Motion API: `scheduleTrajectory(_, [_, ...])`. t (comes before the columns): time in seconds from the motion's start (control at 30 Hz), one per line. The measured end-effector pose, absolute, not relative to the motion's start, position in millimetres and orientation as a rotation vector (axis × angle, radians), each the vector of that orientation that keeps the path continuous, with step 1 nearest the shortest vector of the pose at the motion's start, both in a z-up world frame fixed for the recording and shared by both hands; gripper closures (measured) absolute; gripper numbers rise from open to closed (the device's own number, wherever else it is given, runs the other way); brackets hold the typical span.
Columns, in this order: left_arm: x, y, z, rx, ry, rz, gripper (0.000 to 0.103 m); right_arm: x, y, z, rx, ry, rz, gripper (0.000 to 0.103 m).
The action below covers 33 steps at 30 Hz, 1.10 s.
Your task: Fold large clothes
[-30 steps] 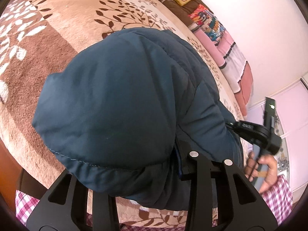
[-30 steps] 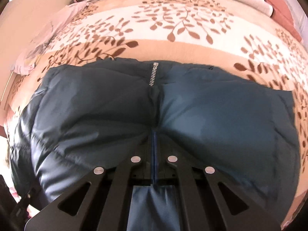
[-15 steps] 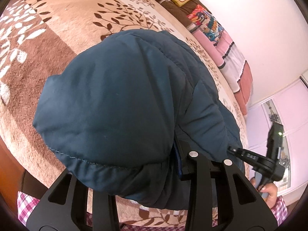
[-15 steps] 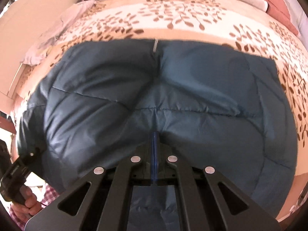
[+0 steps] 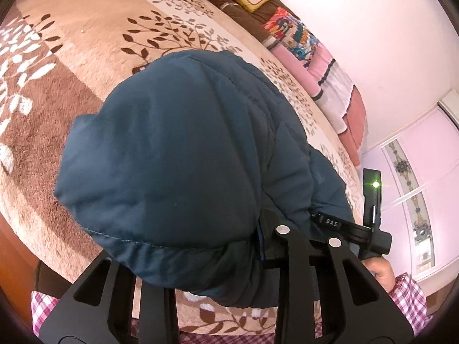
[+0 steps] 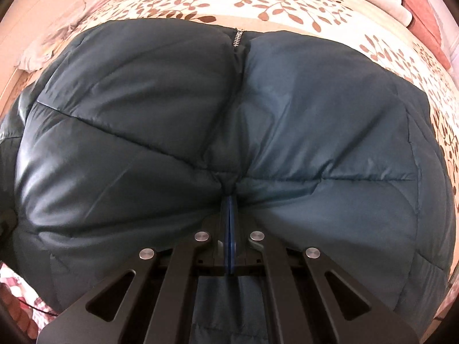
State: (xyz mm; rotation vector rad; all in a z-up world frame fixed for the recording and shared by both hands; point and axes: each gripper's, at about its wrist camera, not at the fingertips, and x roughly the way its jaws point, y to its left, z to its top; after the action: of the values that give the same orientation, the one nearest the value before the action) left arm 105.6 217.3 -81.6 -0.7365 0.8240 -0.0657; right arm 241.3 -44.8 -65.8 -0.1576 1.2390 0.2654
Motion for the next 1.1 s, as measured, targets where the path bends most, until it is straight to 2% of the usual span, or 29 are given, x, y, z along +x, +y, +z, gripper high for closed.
scheduleTrajectory(0.23, [105, 218, -83, -0.714, 0.837, -0.055, 0.076, 230, -70, -41, 0.027, 1.206, 0.335, 0.102])
scheduleTrajectory(0.4, [106, 218, -83, -0.706, 0.834, -0.056, 0.076, 177, -89, -7, 0.104, 1.164, 0.422, 0.102])
scheduleTrajectory(0.6, [106, 217, -82, -0.697, 0.832, -0.057, 0.076, 129, -73, -35, 0.096, 1.262, 0.495, 0.102])
scheduleTrajectory(0.87, [99, 203, -67, -0.625, 0.798, -0.069, 0.079, 152, -54, -83, 0.087, 1.353, 0.469, 0.102])
scheduleTrajectory(1.1, [97, 189, -48, -0.530, 0.758, -0.076, 0.079, 155, -50, -86, 0.095, 1.337, 0.472, 0.103])
